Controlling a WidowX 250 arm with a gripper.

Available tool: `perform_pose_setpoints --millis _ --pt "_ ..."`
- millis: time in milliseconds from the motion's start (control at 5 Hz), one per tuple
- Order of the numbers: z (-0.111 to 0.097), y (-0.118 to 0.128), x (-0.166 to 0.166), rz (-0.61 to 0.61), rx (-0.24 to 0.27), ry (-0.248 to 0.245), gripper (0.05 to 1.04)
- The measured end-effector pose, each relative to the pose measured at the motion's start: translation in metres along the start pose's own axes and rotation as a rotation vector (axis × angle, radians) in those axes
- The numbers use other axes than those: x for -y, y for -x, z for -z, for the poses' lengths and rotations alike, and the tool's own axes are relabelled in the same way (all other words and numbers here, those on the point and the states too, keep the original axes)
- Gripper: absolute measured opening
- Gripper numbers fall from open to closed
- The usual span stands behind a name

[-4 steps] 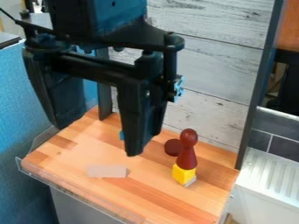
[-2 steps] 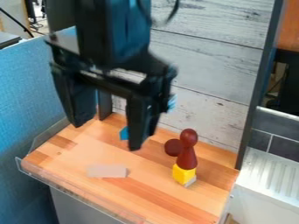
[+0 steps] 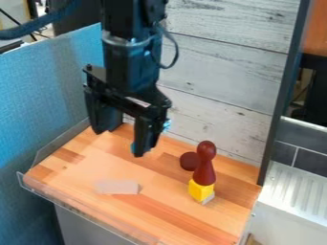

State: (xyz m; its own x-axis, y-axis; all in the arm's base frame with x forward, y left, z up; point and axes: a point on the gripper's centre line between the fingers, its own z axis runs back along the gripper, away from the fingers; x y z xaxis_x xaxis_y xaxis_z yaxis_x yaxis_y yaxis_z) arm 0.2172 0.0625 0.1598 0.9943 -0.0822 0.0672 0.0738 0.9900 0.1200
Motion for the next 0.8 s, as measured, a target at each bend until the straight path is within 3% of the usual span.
perform_pose_setpoints --millis 400,600,800 --pt "0.035 -0.041 -0.038 0.511 -0.054 0.086 1.000" --pt "0.043 -0.055 -0.047 0.734 -0.021 0.051 1.000" --pt "0.077 -0.068 -0.062 0.716 0.016 0.007 1.000"
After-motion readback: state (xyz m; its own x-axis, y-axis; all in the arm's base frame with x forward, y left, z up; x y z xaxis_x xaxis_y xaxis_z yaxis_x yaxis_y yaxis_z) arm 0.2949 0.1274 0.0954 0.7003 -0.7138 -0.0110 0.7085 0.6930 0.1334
